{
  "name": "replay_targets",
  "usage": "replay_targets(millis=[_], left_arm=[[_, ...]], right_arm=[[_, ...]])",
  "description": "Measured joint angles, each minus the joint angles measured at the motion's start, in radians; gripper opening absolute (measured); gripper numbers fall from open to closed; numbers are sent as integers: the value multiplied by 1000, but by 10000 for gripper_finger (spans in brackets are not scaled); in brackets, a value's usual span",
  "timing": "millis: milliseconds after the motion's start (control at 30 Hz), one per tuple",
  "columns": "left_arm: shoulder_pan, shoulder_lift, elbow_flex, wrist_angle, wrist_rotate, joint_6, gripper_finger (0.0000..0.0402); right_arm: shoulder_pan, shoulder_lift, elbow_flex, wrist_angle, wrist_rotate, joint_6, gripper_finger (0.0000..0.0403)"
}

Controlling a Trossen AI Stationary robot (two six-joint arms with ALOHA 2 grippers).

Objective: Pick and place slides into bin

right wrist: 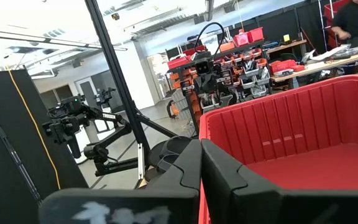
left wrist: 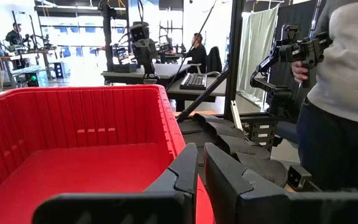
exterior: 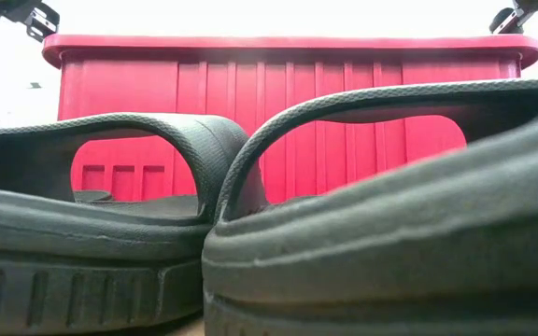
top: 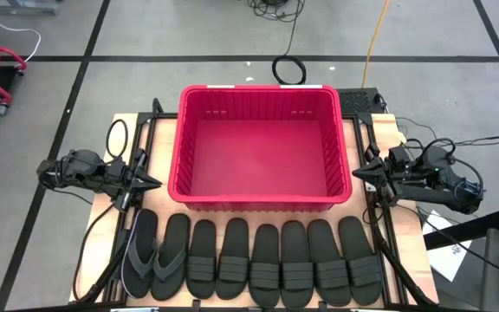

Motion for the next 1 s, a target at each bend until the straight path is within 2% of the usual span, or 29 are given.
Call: replay_targets(millis=[467,800,900,1000], left_arm=[[0,0,0,0,0,0,31],[0,0,0,0,0,3,31],[0,0,0,13,-8,72,31],[0,0,0,35,-8,117,31]], right_arm=[[0,0,0,1,4,-10,0],[-1,50,5,79,161,-38,0],[0,106,62,64,185,-101,0],[0,191,176,-41,190,-186,7]])
